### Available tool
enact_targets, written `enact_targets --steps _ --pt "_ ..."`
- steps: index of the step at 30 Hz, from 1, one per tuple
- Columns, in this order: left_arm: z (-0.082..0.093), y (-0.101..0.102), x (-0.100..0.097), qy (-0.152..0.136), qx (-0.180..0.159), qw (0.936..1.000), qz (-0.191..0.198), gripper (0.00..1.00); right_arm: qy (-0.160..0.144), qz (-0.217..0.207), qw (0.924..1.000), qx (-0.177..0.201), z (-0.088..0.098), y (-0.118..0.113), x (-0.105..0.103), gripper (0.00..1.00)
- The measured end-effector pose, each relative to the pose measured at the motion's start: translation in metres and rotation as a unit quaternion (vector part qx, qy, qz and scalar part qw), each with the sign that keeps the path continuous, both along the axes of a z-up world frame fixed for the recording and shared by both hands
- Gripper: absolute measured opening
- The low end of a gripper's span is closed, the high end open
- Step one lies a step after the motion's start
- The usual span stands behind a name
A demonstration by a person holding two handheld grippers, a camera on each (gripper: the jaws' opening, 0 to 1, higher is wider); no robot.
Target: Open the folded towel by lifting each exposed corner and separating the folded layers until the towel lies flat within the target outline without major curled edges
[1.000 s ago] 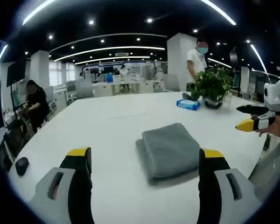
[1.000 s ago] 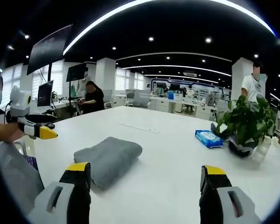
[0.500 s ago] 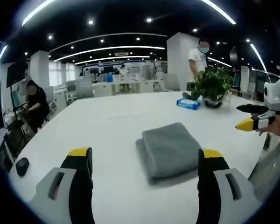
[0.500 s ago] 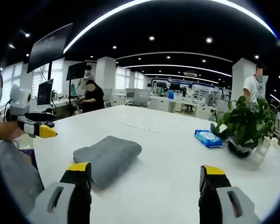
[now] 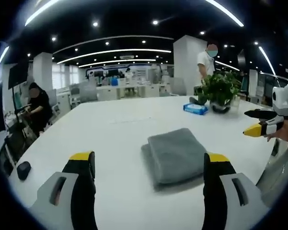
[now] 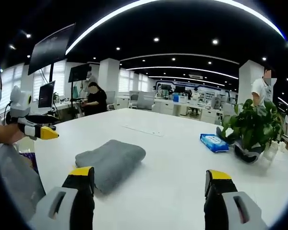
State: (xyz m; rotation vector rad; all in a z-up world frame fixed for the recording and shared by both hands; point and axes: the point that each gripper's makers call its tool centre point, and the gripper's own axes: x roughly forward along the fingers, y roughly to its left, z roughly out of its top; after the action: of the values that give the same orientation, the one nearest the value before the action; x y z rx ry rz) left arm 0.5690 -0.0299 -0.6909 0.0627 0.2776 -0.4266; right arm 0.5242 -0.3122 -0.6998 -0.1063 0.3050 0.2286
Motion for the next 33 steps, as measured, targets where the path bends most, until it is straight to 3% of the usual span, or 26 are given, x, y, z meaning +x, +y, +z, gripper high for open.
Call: enact_targets --steps 9,21,26,29,31,33 --pt "0.004 0.002 0.000 -0.004 -0.005 1.0000 0.000 0.94 -0.006 -0.001 1.0000 0.002 0.004 0.000 0.000 0.96" --pt "0.025 0.011 -0.018 -0.036 0.011 0.9993 0.004 0.94 -0.011 0.013 0.9998 -0.009 0.005 0.007 0.000 0.95" --pt "0.026 0.014 -0.024 -0.031 -0.022 0.9992 0.012 0.94 -0.015 0.022 0.9996 0.000 0.007 0.011 0.000 0.92" --pt "0.028 0.013 -0.029 -0.045 -0.027 0.9985 0.013 0.93 -0.022 0.034 0.9992 0.006 0.011 0.019 0.001 0.89" --pt "0.029 0.015 -0.028 -0.048 -0.022 0.9985 0.013 0.90 -0.025 0.052 0.9983 0.002 0.013 0.031 0.002 0.85" --pt "0.036 0.019 -0.026 -0.057 -0.047 0.9972 0.016 0.87 -0.024 0.077 0.9967 -0.004 0.015 0.046 0.003 0.79"
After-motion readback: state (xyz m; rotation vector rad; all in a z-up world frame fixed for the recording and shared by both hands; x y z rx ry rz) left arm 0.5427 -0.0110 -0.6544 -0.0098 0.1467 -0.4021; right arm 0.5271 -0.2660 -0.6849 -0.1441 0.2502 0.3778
